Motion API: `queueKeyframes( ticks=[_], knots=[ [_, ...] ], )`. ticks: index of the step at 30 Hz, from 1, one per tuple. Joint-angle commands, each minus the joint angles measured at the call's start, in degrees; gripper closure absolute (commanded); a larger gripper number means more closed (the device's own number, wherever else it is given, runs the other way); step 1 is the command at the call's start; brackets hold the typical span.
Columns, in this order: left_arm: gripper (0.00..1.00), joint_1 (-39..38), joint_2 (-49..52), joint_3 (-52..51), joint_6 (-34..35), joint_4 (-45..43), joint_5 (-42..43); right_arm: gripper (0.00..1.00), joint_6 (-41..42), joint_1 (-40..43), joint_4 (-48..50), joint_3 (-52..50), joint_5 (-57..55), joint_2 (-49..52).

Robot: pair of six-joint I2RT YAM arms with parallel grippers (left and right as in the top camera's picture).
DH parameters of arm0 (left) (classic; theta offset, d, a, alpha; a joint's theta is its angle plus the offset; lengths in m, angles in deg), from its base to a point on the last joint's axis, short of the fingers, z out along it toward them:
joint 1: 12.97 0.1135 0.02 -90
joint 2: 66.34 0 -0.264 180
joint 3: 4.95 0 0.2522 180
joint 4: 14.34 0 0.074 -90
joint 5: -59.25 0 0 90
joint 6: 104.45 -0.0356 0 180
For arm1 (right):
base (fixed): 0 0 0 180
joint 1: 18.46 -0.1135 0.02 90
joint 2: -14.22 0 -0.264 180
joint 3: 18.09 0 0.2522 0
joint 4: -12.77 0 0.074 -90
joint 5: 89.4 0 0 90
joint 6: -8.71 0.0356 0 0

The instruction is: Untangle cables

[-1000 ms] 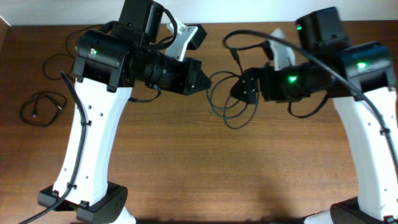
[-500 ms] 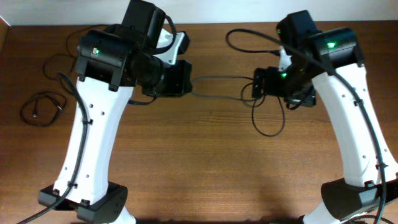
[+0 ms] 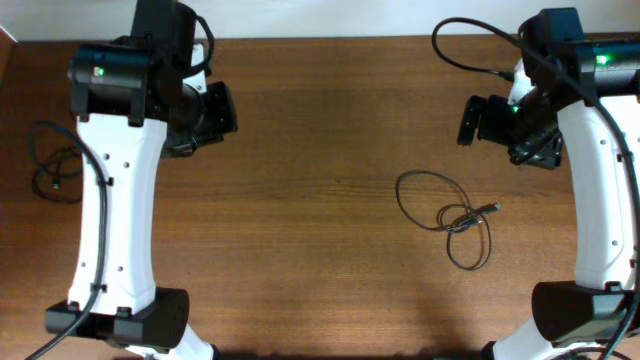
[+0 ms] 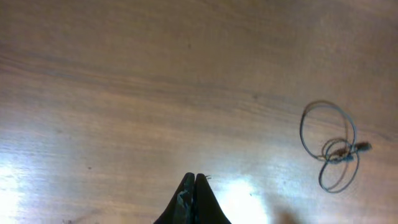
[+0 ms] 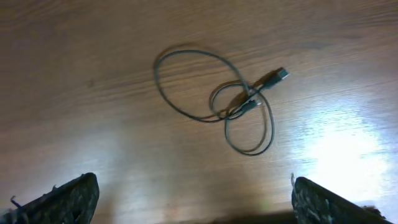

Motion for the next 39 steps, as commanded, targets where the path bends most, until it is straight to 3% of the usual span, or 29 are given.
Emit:
queueKeyframes(
  ticks=[1, 5, 6, 8, 9, 12, 15, 19, 20, 21, 24, 28, 31, 39],
  knots=[
    [0.83, -1.6, -1.2, -3.5, 0.3, 0.1, 2.2, 0.01, -1.1, -0.2, 1.2, -0.1, -1.1, -0.1],
    [0.71, -1.8, -1.2, -7.1, 0.3, -1.7, -0.2, 0.02, -1.2, -0.6, 2.1, -0.5, -1.3, 0.8],
    [0.55, -1.6, -1.2, -7.4, 0.3, -2.6, -0.3, 0.02, -1.6, -1.0, 2.0, -0.9, -1.3, 1.1],
    [0.13, -0.7, -1.2, -8.0, 0.8, -4.3, -0.3, 0.01, -3.1, -2.5, 2.6, -3.3, -1.3, 2.3],
    [0.01, -0.5, -1.2, -8.3, 0.8, -4.9, -0.3, 0.02, -3.1, -3.0, 3.2, -4.6, -1.3, 2.7],
    [0.01, -0.4, -1.2, -8.8, 0.7, -5.4, -1.0, 0.0, -3.1, -5.0, 7.6, -10.8, -1.5, 4.3],
    [0.01, -0.4, -1.2, -8.8, 0.7, -4.4, -4.8, 0.09, -3.8, -6.3, 11.1, -16.2, -1.0, 5.2],
    [0.01, -0.4, -1.2, -8.8, 1.2, -4.8, -6.1, 0.3, -8.0, -10.4, 18.3, -26.4, 0.3, 5.9],
    [0.01, -0.4, -1.2, -8.8, 1.2, -4.9, -6.2, 0.47, -8.0, -11.4, 20.4, -28.4, -0.5, 6.0],
    [0.01, -0.4, -1.2, -8.8, 1.1, -5.0, -6.4, 0.55, -8.0, -12.7, 23.7, -31.4, -1.5, 6.0],
    [0.01, -0.4, -1.1, -8.8, 1.1, -4.6, -7.5, 0.54, -8.0, -15.3, 34.5, -38.8, -2.6, 6.0],
    [0.01, -0.3, -1.1, -8.8, 1.1, -4.1, -7.4, 0.41, -6.8, -16.3, 47.5, -45.4, -6.1, 6.0],
    [0.01, -0.2, -1.1, -8.8, 1.2, -4.4, -7.4, 0.4, -5.0, -16.3, 52.9, -47.8, -5.6, 6.2],
    [0.01, 0.3, -1.1, -8.8, 1.2, -4.4, -7.4, 0.59, -4.0, -16.3, 55.6, -48.0, -2.3, 12.3]
  ],
)
